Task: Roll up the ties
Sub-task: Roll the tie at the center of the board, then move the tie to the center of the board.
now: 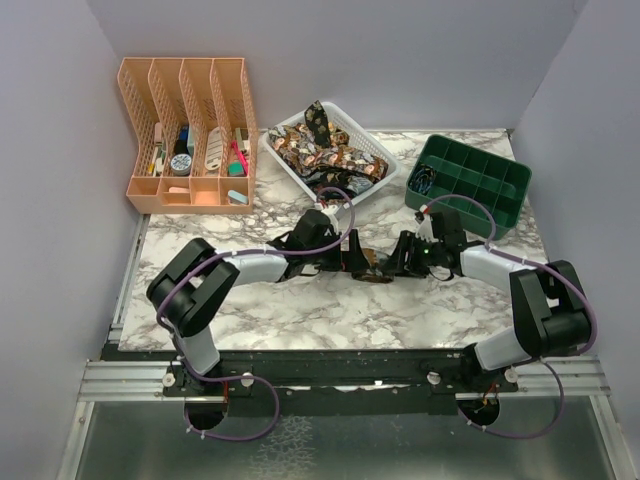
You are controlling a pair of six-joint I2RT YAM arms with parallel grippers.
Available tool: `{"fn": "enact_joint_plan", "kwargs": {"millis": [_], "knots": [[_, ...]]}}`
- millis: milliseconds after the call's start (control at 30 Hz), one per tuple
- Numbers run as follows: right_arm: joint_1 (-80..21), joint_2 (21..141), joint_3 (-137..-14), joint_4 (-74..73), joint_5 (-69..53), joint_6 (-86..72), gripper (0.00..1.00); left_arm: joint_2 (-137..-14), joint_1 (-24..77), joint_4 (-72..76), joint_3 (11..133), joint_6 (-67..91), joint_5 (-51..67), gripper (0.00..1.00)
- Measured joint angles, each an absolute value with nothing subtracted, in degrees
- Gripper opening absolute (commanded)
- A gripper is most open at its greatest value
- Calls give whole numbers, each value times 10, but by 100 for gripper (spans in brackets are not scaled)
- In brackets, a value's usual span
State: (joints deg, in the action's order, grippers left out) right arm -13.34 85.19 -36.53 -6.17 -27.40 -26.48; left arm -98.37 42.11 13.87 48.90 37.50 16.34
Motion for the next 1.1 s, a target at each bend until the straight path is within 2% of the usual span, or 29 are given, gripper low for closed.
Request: {"fn": "enact_joint_plan", "kwargs": {"millis": [233, 467, 533, 600, 867, 967, 1100], "knots": [[-133, 854, -365, -60, -274, -265, 55, -1023, 421, 164, 510, 390, 200, 92], [-135, 842, -365, -55, -283, -258, 80, -1040, 421, 178, 520, 408, 210, 99], [-135, 827, -364, -51, -284, -249, 84, -1026, 420, 160, 516, 409, 194, 99], [-134, 805, -362, -40, -286, -240, 99, -1010, 420, 137, 515, 409, 174, 99], [-150, 676, -267, 168, -328, -133, 100, -899, 404, 56, 494, 409, 83, 99], [-158, 680, -272, 179, -380, -24, 100, -861, 389, 39, 467, 409, 66, 99], [-181, 710, -329, 105, -427, 157, 100, -807, 357, 22, 419, 408, 60, 99]]}}
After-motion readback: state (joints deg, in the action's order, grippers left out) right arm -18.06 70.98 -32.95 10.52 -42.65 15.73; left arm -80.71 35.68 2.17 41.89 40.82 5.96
